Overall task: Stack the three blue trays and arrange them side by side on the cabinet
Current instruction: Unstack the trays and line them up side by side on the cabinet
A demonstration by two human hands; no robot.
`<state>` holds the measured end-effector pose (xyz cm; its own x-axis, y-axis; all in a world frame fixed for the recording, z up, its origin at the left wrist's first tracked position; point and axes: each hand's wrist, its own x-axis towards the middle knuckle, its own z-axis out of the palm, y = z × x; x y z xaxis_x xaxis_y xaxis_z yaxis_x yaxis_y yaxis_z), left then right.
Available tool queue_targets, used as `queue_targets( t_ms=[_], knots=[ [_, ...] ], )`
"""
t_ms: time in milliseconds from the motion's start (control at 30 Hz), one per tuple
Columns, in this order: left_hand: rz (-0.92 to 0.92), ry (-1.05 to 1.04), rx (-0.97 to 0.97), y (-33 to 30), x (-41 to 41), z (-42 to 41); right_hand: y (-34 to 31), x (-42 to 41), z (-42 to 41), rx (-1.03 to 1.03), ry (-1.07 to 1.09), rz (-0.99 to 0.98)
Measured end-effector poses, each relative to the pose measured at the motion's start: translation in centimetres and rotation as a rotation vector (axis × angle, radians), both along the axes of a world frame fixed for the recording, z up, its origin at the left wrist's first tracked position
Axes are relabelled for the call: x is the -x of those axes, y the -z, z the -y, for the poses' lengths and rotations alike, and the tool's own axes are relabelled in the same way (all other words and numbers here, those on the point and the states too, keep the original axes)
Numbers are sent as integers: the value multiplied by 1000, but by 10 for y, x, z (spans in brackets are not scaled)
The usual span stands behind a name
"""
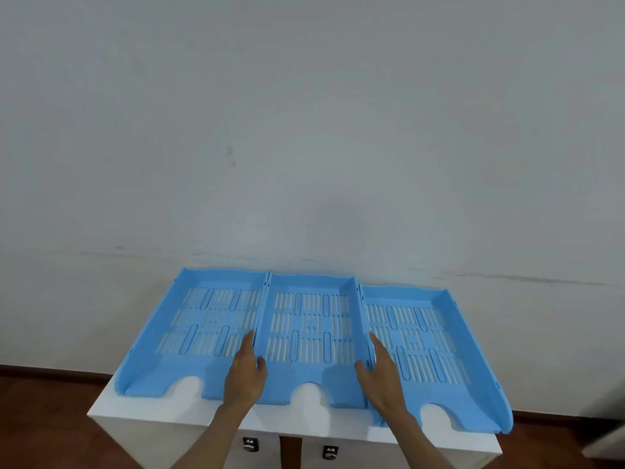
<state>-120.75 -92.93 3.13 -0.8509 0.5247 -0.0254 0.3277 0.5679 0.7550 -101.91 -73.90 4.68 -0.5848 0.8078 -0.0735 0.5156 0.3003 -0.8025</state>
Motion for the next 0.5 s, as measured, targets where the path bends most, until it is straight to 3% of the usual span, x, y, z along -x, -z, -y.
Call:
queue_targets(
  t_ms=[100, 300, 500],
  knots=[
    [14, 38, 49, 8, 3, 10, 14, -8, 4, 95, -30, 66],
    [-13, 132, -4, 10, 2, 23, 23, -9, -4, 77, -89, 52],
    [-142, 177, 13, 22, 5, 26, 21, -7, 8, -258, -171, 183]
  ],
)
